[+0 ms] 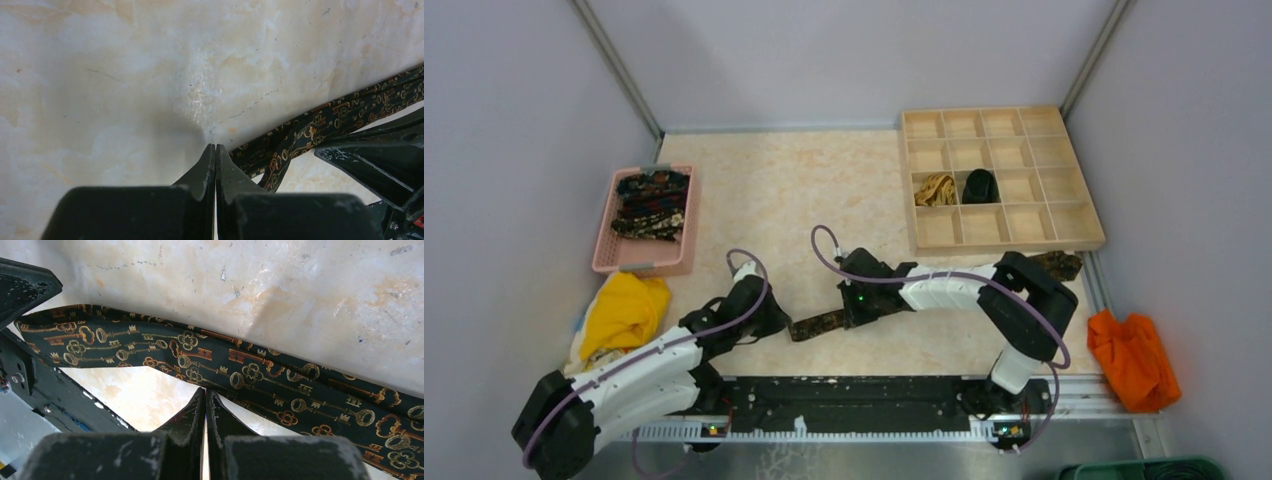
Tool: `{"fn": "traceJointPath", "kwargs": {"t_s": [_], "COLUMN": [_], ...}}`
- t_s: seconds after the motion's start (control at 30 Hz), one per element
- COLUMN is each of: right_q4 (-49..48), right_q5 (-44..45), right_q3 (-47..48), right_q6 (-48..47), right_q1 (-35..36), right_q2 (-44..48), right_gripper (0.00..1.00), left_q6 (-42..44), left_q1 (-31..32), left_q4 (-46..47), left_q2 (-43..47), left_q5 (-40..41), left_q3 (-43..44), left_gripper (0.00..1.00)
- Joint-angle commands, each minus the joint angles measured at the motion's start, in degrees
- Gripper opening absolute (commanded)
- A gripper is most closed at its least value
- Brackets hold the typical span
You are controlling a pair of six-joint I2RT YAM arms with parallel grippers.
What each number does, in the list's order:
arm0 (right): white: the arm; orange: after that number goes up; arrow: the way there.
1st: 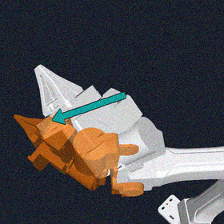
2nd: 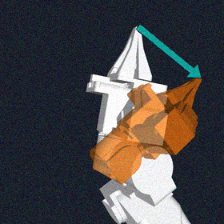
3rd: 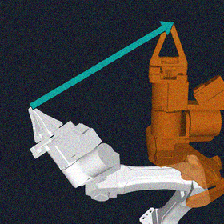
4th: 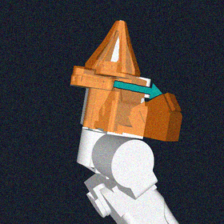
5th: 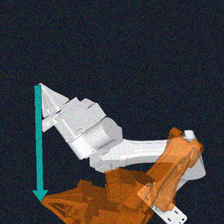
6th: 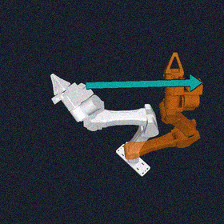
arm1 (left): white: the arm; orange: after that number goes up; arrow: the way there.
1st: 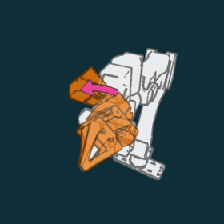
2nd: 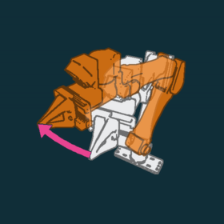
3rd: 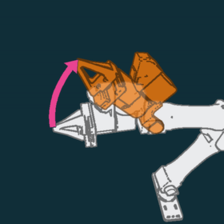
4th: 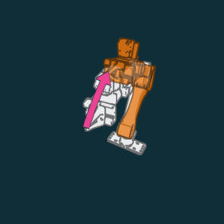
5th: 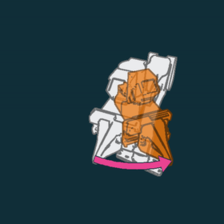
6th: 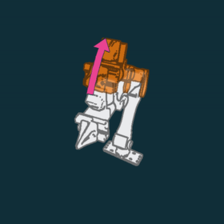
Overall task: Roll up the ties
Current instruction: Roll the tie at the center of the board.
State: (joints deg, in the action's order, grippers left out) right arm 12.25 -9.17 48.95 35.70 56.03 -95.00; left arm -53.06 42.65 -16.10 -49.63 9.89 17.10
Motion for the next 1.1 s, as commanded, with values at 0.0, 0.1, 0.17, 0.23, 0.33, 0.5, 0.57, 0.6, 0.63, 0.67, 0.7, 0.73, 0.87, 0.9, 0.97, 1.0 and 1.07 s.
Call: {"fn": "traceJointPath", "kwargs": {"t_s": [0.0,0.1,0.17,0.23,0.33,0.5,0.57,0.6,0.63,0.67,0.7,0.73,0.87,0.9,0.97,1.0,1.07], "right_q4": [0.0,3.1,6.0,8.1,11.0,11.4,11.2,11.4,12.0,12.7,13.6,14.5,16.9,17.3,17.8,18.3,19.3], "right_q5": [-0.6,1.9,5.7,9.7,15.2,15.9,15.4,15.1,15.1,15.4,15.5,15.6,15.7,15.4,14.9,14.8,14.8], "right_q3": [1.5,2.6,4.6,7.2,12.3,18.9,21.6,23.1,25.0,26.8,29.2,30.9,34.5,34.9,35.4,35.8,36.2], "right_q6": [-1.2,-1.7,-1.9,-1.9,-2.2,-3.6,-3.8,-4.1,-4.3,-4.6,-4.7,-4.7,-4.6,-4.5,-4.1,-4.0,-3.8], "right_q1": [0.5,2.3,4.7,7.4,11.3,12.8,13.5,14.0,14.6,15.2,15.6,15.9,16.5,16.5,16.6,16.5,16.7], "right_q2": [0.5,3.7,6.0,7.6,6.1,0.1,-2.6,-4.0,-5.4,-6.9,-8.3,-9.7,-13.7,-14.3,-15.0,-15.4,-16.0], "right_gripper": [0.0,0.0,0.0,0.1,0.41,0.5,0.5,0.5,0.5,0.5,0.5,0.5,0.5,0.5,0.5,0.49,0.48], "left_q6": [-2.2,-4.6,-7.2,-10.3,-12.7,-12.8,-10.7,-10.1,-8.9,-7.1,-5.7,-5.1,-4.2,-4.1,-4.1,-4.2,-4.0], "left_q1": [0.2,0.2,0.3,0.3,0.3,0.3,0.2,0.2,0.2,0.2,0.2,0.2,0.2,0.2,0.2,0.2,0.2], "left_q4": [-5.4,-12.9,-19.6,-25.4,-30.7,-35.2,-35.6,-36.2,-36.6,-36.3,-36.4,-37.0,-39.4,-39.7,-40.4,-40.6,-40.8], "left_q2": [3.6,7.4,10.3,13.2,17.9,25.0,27.1,27.9,28.6,29.4,29.8,30.0,30.9,31.2,32.1,32.6,33.6], "left_q5": [1.1,7.4,13.8,21.1,28.8,35.0,37.2,38.0,38.6,39.1,39.4,39.8,40.0,40.0,40.0,40.1,40.3], "left_q3": [0.9,5.2,9.7,14.1,19.3,25.9,29.2,31.1,33.8,35.5,37.0,38.3,40.7,40.7,40.4,40.2,40.0], "left_gripper": [0.0,0.0,0.0,0.0,0.0,0.0,0.0,0.0,0.0,0.0,0.0,0.0,0.0,0.0,0.0,0.0,0.0]}}
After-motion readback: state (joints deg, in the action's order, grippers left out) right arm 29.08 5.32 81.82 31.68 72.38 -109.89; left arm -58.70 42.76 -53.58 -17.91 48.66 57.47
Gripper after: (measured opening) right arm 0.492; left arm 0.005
